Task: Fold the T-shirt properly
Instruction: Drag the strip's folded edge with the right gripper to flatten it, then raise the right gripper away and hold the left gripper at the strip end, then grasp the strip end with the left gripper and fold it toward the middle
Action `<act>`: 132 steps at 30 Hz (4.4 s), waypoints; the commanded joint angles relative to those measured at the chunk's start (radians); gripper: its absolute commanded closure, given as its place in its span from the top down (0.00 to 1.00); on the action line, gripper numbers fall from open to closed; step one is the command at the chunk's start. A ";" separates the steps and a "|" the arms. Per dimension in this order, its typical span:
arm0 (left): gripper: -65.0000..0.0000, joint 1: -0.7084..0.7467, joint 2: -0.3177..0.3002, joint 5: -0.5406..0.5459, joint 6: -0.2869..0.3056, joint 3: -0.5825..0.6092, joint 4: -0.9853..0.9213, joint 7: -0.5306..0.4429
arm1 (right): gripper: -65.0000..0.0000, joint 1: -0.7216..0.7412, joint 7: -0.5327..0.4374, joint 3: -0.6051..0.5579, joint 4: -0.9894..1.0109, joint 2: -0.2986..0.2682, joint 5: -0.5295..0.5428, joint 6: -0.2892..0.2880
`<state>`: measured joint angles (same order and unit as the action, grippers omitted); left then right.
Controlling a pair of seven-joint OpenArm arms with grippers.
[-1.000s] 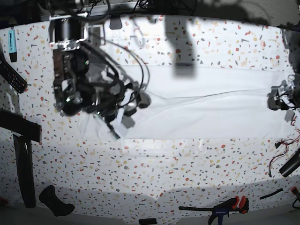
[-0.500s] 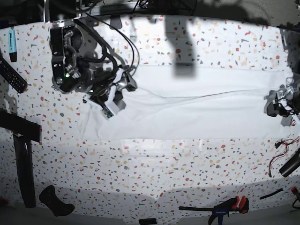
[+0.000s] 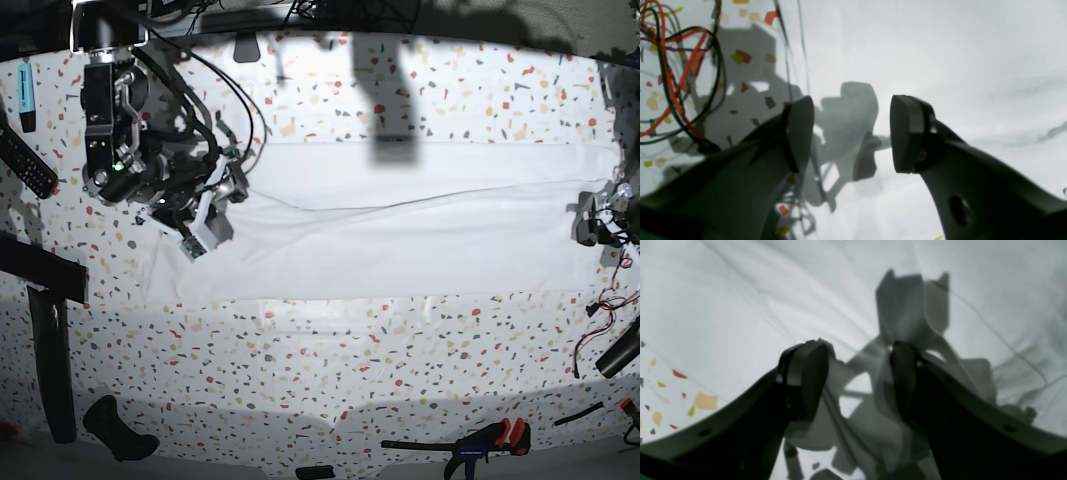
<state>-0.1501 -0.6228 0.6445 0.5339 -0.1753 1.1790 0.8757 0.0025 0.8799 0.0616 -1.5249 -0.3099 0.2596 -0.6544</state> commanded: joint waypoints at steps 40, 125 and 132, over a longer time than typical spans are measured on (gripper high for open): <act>0.54 -0.078 -0.096 0.232 0.048 -0.007 -0.336 -0.082 | 0.52 -0.526 0.175 0.024 -0.804 -0.108 0.240 -0.044; 0.00 -0.132 0.045 0.551 0.155 -0.007 -0.240 0.319 | 0.52 -0.542 0.171 0.024 -0.821 -0.108 0.407 -0.044; 0.00 -0.081 0.204 0.524 0.143 -0.007 0.021 0.344 | 0.52 -0.543 0.167 0.024 -0.821 -0.108 0.407 -0.044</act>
<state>-0.2100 -0.3981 1.1461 0.6731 -0.1768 1.1854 1.2289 -0.5385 1.0672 0.0811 -2.3257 -0.4095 0.6502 -0.6937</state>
